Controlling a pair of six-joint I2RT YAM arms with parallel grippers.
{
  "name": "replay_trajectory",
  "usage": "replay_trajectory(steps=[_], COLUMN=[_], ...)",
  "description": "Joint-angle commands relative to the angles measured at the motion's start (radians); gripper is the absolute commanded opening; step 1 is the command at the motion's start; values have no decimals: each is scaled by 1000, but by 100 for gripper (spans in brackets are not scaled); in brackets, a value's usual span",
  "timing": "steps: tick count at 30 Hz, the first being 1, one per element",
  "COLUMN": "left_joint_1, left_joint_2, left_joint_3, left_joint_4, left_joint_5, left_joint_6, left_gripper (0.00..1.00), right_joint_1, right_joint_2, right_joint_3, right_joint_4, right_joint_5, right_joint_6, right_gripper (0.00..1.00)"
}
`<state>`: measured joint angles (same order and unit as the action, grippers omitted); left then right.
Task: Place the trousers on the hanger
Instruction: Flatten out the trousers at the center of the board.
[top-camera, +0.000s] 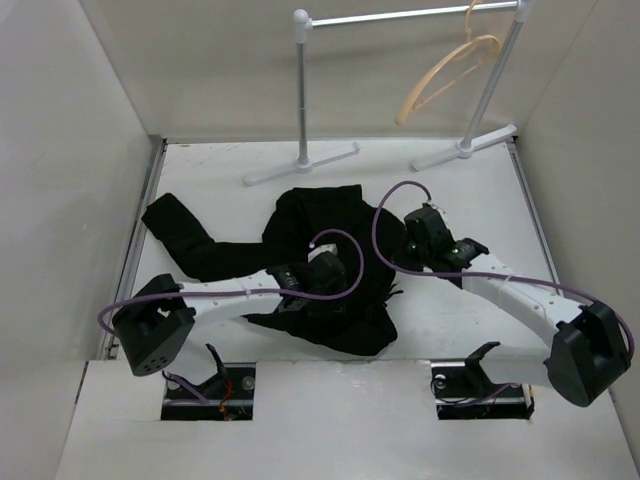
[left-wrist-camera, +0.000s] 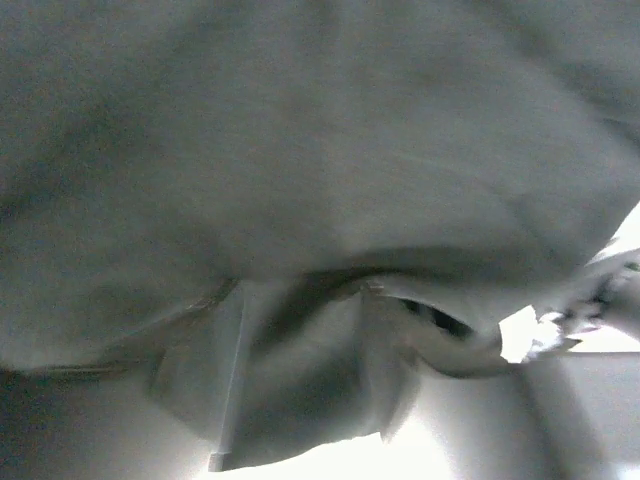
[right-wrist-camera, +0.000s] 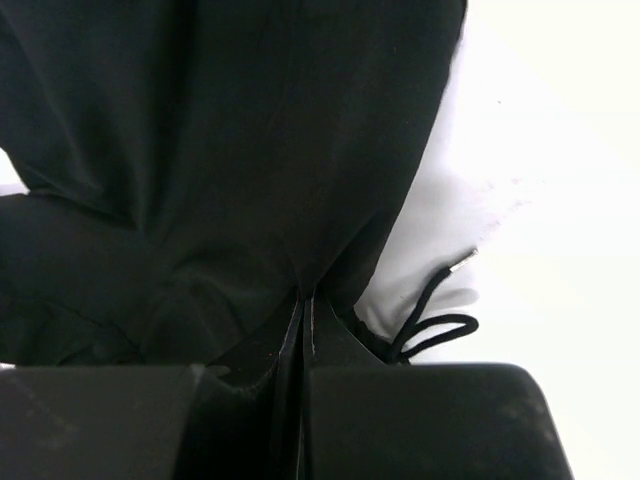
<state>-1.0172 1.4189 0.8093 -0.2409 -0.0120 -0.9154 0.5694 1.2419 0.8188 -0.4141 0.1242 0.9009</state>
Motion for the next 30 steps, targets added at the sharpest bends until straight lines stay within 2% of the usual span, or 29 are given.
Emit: replay_trajectory(steps=[1,3,5,7,8,10,12,13,14,15,16,17,18,19,21,22,23,25,26,27,28,29,30], left_joint_1=[33,85,136,234,342,407,513,566,576,622,628,628,624,604,569,544,535,530,536,556,574,591,636], left_joint_2=[37,17,-20,-115,-218,-273,-334,-351,-353,-365,-370,-386,-390,-403,-419,-426,-434,-455,-463,-481,-494,-503,-524], left_joint_3=[-50,-90,-122,-176,-202,-200,-171,-150,-144,-116,-102,-81,-78,-72,-73,-84,-88,-104,-107,-110,-110,-111,-116], left_joint_4=[40,14,-6,-32,-75,-101,-139,-161,-166,-196,-211,-240,-245,-271,-299,-314,-327,-362,-371,-385,-396,-403,-417], left_joint_5=[20,-26,-57,-89,-109,-126,-155,-172,-174,-166,-160,-152,-151,-152,-163,-170,-178,-210,-216,-226,-226,-226,-221], left_joint_6=[45,58,59,73,99,113,148,164,167,179,182,193,194,199,196,191,187,179,176,174,174,173,170], left_gripper=[25,13,11,9,7,7,7,8,8,11,14,20,21,29,38,43,45,50,52,54,54,55,56], right_joint_1=[-1,0,20,56,83,89,85,67,62,51,50,42,40,39,24,13,4,-9,-12,-13,-24,-30,-50], right_joint_2=[-30,-36,-41,-35,5,56,215,384,413,518,546,542,528,460,314,222,149,32,-17,-62,-105,-134,-204], right_joint_3=[94,149,212,308,415,482,592,708,729,805,828,830,821,753,596,494,399,225,141,69,6,-33,-114], right_joint_4=[-113,-208,-308,-428,-512,-525,-479,-439,-430,-407,-405,-391,-384,-344,-260,-218,-189,-166,-160,-157,-152,-150,-147], right_joint_5=[54,93,132,173,193,190,177,158,158,172,173,169,169,178,163,147,128,74,51,46,43,38,29], right_joint_6=[3,7,10,0,-23,-48,-126,-157,-158,-161,-160,-158,-160,-177,-218,-224,-221,-168,-128,-79,-32,4,69], right_gripper=[4,3,3,2,2,3,4,10,13,29,36,51,55,68,79,81,78,59,43,32,26,25,30])
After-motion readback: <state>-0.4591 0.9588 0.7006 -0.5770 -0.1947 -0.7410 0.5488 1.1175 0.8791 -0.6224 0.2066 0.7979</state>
